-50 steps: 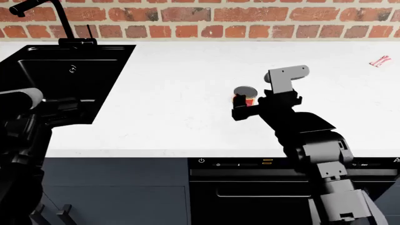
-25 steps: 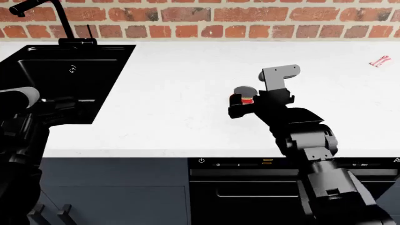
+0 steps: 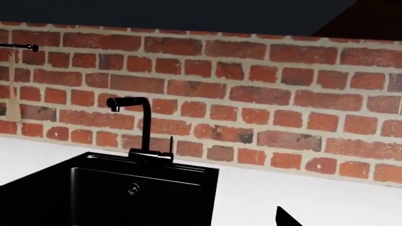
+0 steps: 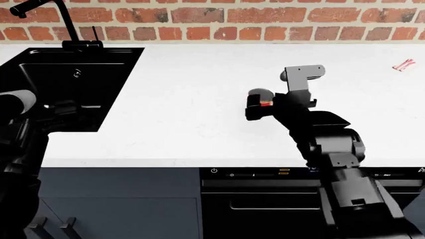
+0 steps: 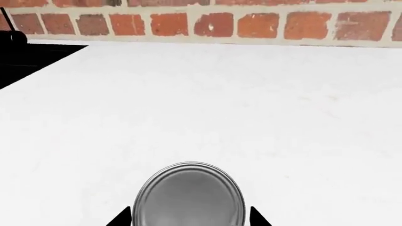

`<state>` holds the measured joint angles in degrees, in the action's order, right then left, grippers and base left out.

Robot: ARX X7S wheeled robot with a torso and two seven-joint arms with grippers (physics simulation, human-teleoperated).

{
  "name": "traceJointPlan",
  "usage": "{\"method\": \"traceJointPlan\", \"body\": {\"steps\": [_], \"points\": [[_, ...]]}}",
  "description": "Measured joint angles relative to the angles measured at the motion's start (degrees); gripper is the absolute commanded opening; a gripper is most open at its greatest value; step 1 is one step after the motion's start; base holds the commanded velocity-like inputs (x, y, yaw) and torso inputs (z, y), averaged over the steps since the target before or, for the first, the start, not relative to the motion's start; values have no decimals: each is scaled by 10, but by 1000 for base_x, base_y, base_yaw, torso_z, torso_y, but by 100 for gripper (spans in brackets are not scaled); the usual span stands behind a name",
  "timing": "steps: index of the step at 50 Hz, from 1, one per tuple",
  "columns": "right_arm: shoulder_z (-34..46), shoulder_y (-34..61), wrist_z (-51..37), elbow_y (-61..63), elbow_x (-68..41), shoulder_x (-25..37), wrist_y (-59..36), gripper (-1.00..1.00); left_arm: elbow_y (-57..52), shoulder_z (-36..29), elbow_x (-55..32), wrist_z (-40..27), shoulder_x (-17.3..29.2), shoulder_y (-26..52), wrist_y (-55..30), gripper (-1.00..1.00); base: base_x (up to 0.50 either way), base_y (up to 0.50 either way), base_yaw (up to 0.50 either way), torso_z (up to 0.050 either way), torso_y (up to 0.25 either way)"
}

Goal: Pick the cans from the counter and place them in their designated side in the cabinet.

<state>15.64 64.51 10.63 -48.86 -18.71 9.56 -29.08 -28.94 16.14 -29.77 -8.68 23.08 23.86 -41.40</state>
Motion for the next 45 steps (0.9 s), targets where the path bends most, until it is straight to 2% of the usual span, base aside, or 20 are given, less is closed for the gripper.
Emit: {"method": "traceJointPlan", "body": {"steps": [11, 24, 32, 45], "points": [[-71, -50, -96, 365, -75, 52, -213, -100, -7, -6, -7, 1, 1, 7, -3, 100, 0, 0, 0, 0, 0], [-174, -68, -201, 695, -165, 86, -464, -100, -10, -21, -10, 5, 4, 27, -1, 100, -39, 53, 0, 0, 0], [-224, -77, -289, 804, -264, 102, -542, -100, -13, -25, -14, 7, 6, 34, -1, 100, -328, 497, 0, 0, 0], [-238, -82, -363, 863, -356, 114, -574, -100, -11, -22, -18, 9, 9, 35, 3, 100, -288, 500, 0, 0, 0]]}}
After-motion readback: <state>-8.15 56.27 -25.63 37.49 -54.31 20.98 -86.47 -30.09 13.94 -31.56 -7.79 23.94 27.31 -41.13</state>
